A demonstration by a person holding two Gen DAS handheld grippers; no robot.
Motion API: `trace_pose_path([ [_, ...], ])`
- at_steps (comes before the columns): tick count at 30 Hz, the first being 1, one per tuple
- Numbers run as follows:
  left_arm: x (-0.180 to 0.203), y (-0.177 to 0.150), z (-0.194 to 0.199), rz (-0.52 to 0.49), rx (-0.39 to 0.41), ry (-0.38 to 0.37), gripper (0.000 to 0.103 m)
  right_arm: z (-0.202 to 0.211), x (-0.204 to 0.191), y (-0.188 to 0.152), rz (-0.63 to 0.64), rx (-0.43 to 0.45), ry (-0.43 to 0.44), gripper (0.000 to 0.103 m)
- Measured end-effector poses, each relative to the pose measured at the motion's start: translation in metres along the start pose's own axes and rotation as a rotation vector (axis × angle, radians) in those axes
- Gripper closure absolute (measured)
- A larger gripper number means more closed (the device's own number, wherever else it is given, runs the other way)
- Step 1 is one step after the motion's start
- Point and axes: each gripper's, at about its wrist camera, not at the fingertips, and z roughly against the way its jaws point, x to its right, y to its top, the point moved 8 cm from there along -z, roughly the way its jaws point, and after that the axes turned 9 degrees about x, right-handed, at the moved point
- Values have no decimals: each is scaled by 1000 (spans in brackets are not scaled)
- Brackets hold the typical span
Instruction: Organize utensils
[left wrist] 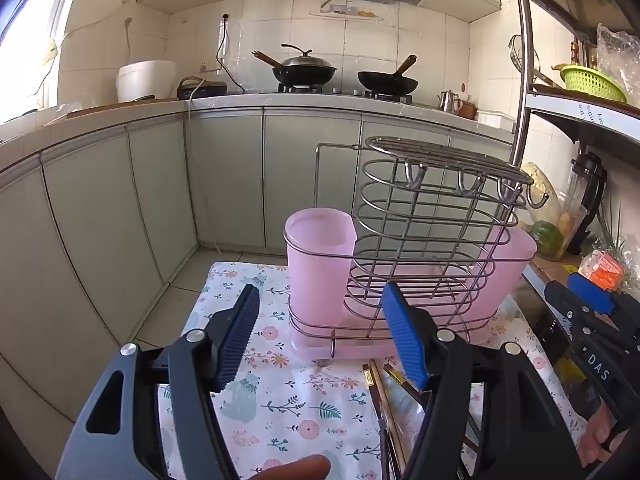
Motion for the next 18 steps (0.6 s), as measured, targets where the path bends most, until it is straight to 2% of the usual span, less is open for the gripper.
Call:
trace_pose_path([
  [18,3,6,6,-7,14,1,39,1,1,1,-9,-4,1,65],
])
